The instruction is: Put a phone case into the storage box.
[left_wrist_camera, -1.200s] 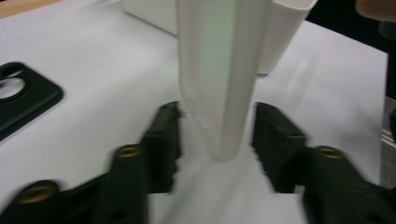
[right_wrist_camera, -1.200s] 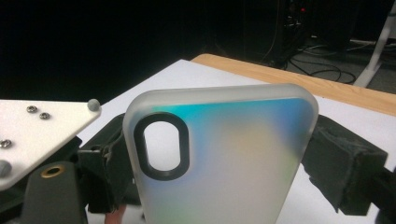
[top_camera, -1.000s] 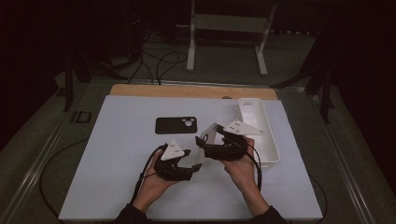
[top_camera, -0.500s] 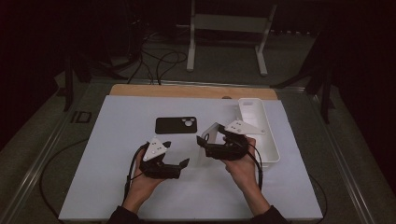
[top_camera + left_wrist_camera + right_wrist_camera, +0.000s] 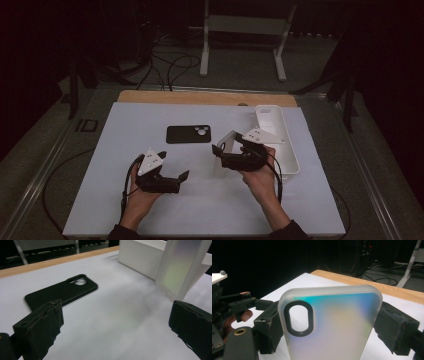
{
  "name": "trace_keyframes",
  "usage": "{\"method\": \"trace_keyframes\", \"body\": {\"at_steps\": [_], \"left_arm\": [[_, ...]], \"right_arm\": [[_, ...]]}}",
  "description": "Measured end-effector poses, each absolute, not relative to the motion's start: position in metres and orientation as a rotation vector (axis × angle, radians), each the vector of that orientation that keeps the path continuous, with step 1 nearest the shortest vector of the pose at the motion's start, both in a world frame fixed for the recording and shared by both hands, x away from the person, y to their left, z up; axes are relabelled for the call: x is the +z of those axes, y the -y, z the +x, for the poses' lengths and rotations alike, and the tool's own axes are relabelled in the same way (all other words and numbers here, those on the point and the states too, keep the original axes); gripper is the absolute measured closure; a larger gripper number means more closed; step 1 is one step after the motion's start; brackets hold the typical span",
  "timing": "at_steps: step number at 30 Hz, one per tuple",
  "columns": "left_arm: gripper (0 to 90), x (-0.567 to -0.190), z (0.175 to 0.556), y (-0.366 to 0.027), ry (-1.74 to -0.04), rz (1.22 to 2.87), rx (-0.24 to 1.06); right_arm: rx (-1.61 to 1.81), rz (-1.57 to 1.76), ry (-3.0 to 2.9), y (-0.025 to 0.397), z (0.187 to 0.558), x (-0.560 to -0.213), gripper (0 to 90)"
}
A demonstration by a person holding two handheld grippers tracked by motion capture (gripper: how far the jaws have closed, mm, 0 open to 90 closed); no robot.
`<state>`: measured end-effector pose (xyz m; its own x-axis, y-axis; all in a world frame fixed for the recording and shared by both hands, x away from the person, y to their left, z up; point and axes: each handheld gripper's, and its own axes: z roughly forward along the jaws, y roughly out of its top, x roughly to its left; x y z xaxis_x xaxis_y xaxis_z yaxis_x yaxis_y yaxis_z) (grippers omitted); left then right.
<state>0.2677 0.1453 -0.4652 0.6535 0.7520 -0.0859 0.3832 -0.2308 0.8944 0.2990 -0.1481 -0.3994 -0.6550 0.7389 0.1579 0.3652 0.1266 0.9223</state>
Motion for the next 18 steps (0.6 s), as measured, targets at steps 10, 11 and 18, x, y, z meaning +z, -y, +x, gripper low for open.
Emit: {"method": "trace_keyframes", "body": {"at_steps": [10,11,18], "left_arm": [[0.1,-0.476,0.254,-0.192,-0.958,1.834,0.551],[0.1,-0.479,0.253,-0.198,-0.980,1.838,0.573],[0.0,-0.485,0.244,-0.213,-0.999,1.833,0.603]], "right_arm": [[1.529,1.078,-2.064,0.151,0.300,-0.398,16.9],[1.529,1.078,-2.063,0.151,0.300,-0.398,16.9],[1.514,1.062,-2.058,0.153,0.301,-0.394,16.9]]}}
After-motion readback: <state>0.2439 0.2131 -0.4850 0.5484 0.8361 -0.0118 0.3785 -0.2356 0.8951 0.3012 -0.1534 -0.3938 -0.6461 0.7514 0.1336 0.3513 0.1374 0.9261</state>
